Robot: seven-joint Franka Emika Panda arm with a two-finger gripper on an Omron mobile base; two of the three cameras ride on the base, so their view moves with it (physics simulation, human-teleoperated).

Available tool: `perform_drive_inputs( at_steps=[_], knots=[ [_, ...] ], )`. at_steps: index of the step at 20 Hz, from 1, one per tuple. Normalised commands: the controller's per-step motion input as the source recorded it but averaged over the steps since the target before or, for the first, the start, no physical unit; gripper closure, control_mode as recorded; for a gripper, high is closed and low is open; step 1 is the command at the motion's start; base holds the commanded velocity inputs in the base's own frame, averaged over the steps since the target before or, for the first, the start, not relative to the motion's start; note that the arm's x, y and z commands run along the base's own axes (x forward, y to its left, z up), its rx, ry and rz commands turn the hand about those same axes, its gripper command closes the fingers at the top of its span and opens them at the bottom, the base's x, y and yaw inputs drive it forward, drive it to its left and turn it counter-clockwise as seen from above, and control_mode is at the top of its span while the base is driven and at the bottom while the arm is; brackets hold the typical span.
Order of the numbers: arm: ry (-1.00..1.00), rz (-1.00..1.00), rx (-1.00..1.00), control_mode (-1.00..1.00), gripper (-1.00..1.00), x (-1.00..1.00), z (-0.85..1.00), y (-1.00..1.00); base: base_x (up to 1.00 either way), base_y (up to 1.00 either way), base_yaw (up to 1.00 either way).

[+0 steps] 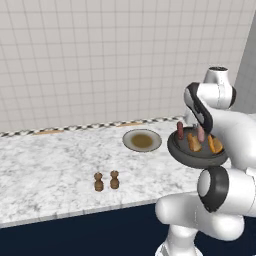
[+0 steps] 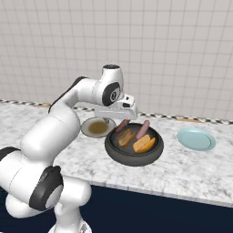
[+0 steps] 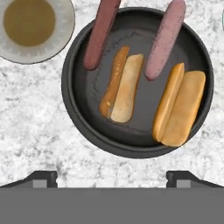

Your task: Place one bun and one sausage from the bowl on each plate.

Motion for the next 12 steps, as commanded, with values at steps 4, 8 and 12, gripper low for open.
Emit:
perform_drive_inputs(
  at_steps=[4, 8, 12],
  knots=[
    [0.05, -0.04, 0.00, -1.00, -1.00, 0.17, -0.34, -0.22, 0.00, 0.00, 0.00],
    [0.10, -0.03, 0.00, -1.00, -1.00, 0.21, -0.38, -0.21, 0.00, 0.00, 0.00],
    [0.01, 0.00, 0.04, -1.00, -1.00, 0.01, -0.47, 0.00, 0.00, 0.00, 0.00]
  ],
)
